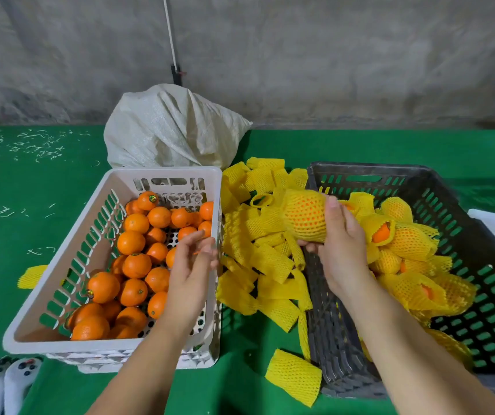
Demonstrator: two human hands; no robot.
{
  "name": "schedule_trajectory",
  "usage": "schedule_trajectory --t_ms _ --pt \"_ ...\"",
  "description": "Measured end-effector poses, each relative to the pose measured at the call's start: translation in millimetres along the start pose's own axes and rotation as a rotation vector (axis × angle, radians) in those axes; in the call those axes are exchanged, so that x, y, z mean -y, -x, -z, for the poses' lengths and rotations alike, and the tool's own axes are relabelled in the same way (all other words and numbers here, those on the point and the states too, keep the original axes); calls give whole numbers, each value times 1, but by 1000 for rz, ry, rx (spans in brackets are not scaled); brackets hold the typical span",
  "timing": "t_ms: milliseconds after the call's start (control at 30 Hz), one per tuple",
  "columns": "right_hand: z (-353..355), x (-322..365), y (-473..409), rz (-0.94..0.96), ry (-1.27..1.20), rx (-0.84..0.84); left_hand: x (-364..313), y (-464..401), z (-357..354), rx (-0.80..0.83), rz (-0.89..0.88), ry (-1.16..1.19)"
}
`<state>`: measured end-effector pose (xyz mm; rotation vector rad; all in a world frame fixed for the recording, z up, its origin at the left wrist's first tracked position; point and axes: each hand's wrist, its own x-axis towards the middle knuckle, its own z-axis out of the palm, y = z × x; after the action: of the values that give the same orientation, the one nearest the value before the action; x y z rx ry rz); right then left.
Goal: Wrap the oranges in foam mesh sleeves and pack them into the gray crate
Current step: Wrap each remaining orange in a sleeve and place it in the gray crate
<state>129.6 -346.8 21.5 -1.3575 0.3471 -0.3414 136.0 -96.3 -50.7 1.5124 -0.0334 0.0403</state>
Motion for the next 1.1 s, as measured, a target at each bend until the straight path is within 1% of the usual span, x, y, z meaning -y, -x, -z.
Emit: schedule_trajectory --t_ms 67,100,167,200,233,300,333,400,433,500,533,600,633,667,733,800,867,900,933,1000,1100 --pt "16 3 -18 22 -94 -144 9 -16 26 -62 31 -298" --pt "23 1 -24 28 -120 -205 15 -24 38 -36 126 -410" --pt "31 -10 -28 7 -79 -306 30 -36 53 118 404 -552" --pt "34 -18 -28 -17 1 -331 35 -39 59 215 492 -615" --pt "38 -28 -28 -42 122 -332 40 -40 62 307 526 -690" --pt "41 -40 -27 -87 373 -274 46 -40 65 447 508 -829" --pt "41 -42 -27 -111 453 -243 47 -39 64 499 490 -898" --pt "40 -39 -25 -119 522 -188 48 -38 61 589 436 -1052" --pt "42 -39 -24 -92 553 -159 47 -38 59 629 397 -1115" --pt "43 -39 -21 14 686 -123 45 -39 53 694 317 -1180" --pt "41 -38 -19 98 809 -109 43 -41 51 714 278 -1202" --pt "34 -35 -15 304 1130 -59 39 -46 48 738 219 -1272" --pt "30 -34 -13 403 1290 -1 37 -49 47 755 215 -1313" --pt "24 -33 -12 470 1432 93 35 -53 47 781 225 -1359" --pt "13 -36 -10 499 1674 365 34 -57 46 822 248 -1468" --pt "-3 -42 -7 393 1799 650 37 -57 45 806 272 -1533" --pt "-26 -52 -1 172 1754 896 44 -53 46 739 342 -1570" --pt "-38 -59 3 65 1711 998 49 -51 48 716 416 -1579" --pt "-49 -67 7 -13 1685 1075 53 -50 53 716 507 -1575" --pt "-64 -82 13 -82 1703 1157 59 -49 63 756 642 -1562" --pt "-67 -97 16 -170 1770 1228 64 -49 74 797 677 -1609"
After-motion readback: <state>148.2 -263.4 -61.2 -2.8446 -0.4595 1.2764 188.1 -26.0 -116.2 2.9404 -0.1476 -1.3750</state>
